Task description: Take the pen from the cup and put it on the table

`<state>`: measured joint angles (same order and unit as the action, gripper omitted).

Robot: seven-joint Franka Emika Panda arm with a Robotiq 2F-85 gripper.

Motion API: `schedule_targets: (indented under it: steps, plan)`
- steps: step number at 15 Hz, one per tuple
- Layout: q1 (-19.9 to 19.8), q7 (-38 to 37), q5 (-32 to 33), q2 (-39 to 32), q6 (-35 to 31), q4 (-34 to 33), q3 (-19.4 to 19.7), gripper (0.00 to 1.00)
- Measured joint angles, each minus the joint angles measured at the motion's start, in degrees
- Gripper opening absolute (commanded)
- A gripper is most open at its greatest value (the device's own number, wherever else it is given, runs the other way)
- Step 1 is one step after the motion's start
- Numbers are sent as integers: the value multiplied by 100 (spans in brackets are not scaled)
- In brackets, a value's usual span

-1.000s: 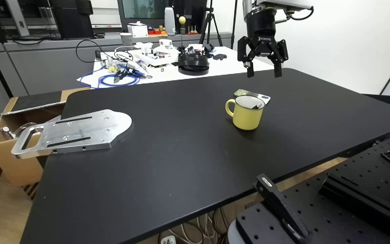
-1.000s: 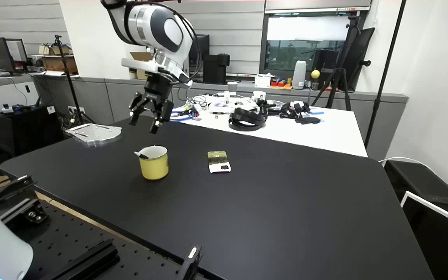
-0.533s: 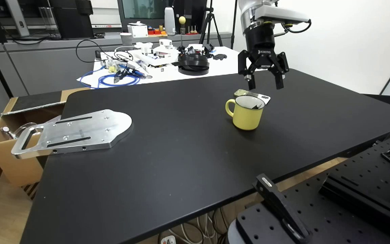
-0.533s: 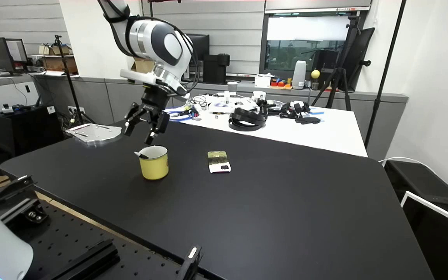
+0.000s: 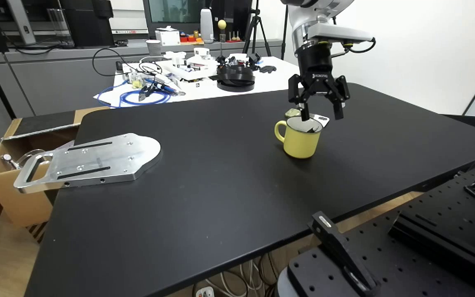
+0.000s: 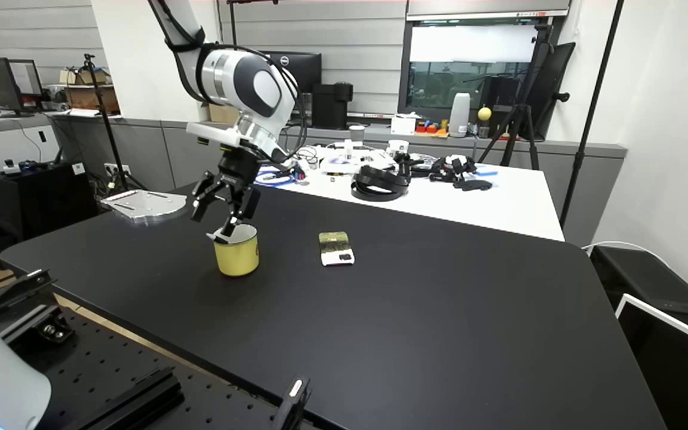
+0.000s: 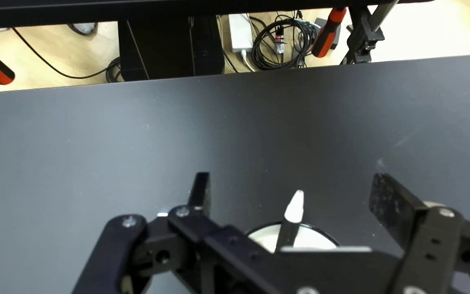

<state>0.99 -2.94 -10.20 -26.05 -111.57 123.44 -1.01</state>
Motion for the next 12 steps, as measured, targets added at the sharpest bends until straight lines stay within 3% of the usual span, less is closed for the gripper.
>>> schedule_targets:
  steps: [5, 6, 8, 12]
  plan:
    - [-1, 0, 0, -193, -164, -89, 0, 100]
    - [-1, 0, 0, -231, -199, -107, 0, 75]
    - [0, 4, 0, -296, -279, -131, 0, 67]
    - [11, 13, 0, -373, -507, -133, -15, 38]
